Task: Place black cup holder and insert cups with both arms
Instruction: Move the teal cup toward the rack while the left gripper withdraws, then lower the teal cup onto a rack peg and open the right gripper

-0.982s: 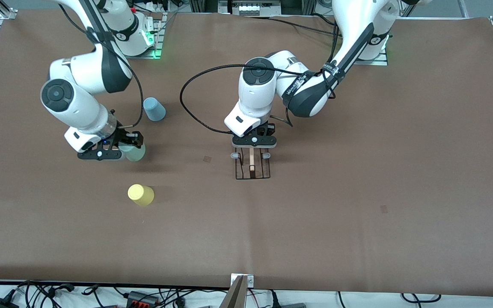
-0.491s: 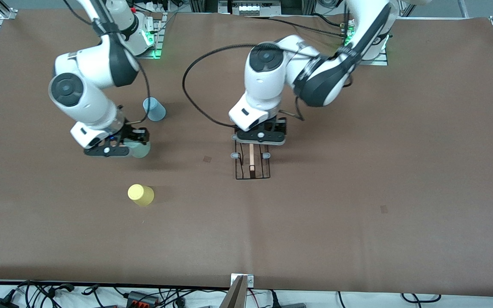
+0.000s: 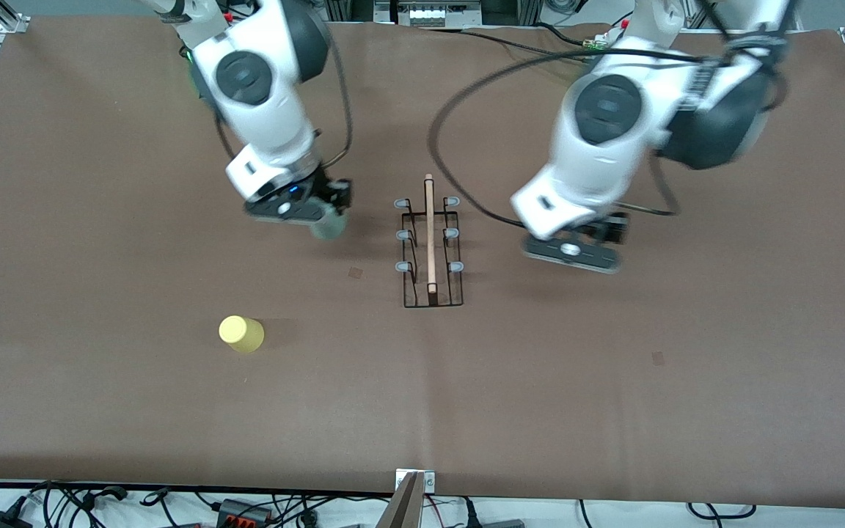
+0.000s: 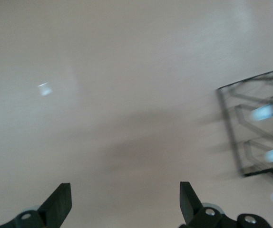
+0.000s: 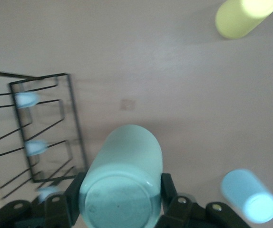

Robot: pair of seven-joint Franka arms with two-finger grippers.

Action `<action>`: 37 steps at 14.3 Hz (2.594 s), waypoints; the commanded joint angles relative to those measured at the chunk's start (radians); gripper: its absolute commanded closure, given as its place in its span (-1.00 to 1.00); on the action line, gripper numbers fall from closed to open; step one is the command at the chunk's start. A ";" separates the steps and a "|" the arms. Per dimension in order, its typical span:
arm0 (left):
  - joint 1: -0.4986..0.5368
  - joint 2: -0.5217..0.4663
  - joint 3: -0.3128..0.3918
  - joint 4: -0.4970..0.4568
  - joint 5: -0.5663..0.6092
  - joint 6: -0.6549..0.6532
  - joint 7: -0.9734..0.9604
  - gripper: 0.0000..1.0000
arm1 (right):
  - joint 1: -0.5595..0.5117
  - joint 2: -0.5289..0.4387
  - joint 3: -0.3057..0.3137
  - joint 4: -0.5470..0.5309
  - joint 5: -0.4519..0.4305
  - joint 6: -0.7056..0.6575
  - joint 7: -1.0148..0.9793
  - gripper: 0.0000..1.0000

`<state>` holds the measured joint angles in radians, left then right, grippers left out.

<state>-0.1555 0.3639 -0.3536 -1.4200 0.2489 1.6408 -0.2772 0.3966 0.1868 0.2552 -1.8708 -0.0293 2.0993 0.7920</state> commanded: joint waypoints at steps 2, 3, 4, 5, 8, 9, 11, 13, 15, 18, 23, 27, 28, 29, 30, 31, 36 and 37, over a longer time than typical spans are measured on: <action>0.158 -0.065 -0.015 -0.014 0.009 -0.145 0.085 -1.00 | 0.054 0.014 0.064 0.024 -0.003 -0.022 0.179 1.00; 0.195 -0.082 -0.015 -0.014 0.009 -0.168 0.108 -1.00 | 0.059 0.020 0.076 0.019 -0.004 -0.015 0.211 1.00; 0.236 -0.094 -0.016 -0.014 -0.008 -0.179 0.162 -1.00 | 0.070 0.026 0.087 0.019 -0.004 -0.012 0.246 1.00; 0.272 -0.105 -0.013 -0.014 -0.043 -0.177 0.218 -1.00 | 0.077 0.032 0.090 0.018 -0.006 -0.004 0.256 1.00; 0.366 -0.161 0.030 -0.031 -0.117 -0.176 0.430 -1.00 | 0.100 0.059 0.096 0.012 -0.015 0.036 0.266 1.00; 0.353 -0.192 0.083 -0.063 -0.129 -0.167 0.444 -1.00 | 0.100 0.068 0.096 0.010 -0.017 0.059 0.271 1.00; 0.245 -0.262 0.227 -0.134 -0.167 -0.104 0.441 -1.00 | 0.102 0.085 0.096 0.010 -0.017 0.084 0.271 1.00; 0.147 -0.356 0.361 -0.265 -0.247 0.037 0.441 -1.00 | 0.105 0.095 0.098 0.010 -0.020 0.103 0.271 1.00; 0.081 -0.469 0.427 -0.429 -0.287 0.146 0.440 -1.00 | 0.108 0.106 0.098 0.010 -0.023 0.125 0.271 1.00; 0.111 -0.471 0.418 -0.406 -0.278 0.142 0.438 -1.00 | 0.111 0.125 0.096 0.009 -0.026 0.146 0.273 0.99; 0.117 -0.447 0.404 -0.352 -0.275 0.056 0.353 -1.00 | 0.113 0.152 0.096 -0.019 -0.060 0.197 0.274 0.51; 0.116 -0.445 0.392 -0.350 -0.273 0.051 0.328 -1.00 | 0.110 0.155 0.096 -0.018 -0.058 0.197 0.273 -1.00; 0.116 -0.445 0.392 -0.350 -0.273 0.051 0.328 -1.00 | 0.105 0.152 0.096 -0.018 -0.058 0.197 0.273 -1.00; 0.116 -0.445 0.392 -0.350 -0.273 0.051 0.328 -1.00 | 0.102 0.146 0.096 -0.016 -0.058 0.194 0.270 -1.00; 0.116 -0.445 0.392 -0.350 -0.273 0.051 0.328 -1.00 | 0.099 0.140 0.096 -0.013 -0.058 0.194 0.260 -1.00; 0.116 -0.447 0.390 -0.350 -0.273 0.050 0.328 -1.00 | 0.090 0.123 0.096 -0.011 -0.058 0.188 0.250 -1.00; 0.116 -0.445 0.390 -0.349 -0.273 0.050 0.328 -1.00 | -0.079 0.034 0.090 -0.013 -0.058 0.035 -0.041 -1.00; 0.116 -0.447 0.390 -0.349 -0.273 0.048 0.328 -1.00 | -0.132 0.026 0.090 -0.014 -0.058 0.009 -0.142 -1.00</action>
<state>-0.0401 -0.0883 0.0400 -1.7949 -0.0154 1.7140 0.0600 0.3640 0.2476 0.3361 -1.8733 -0.0820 2.1625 0.8147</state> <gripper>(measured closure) 0.000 0.000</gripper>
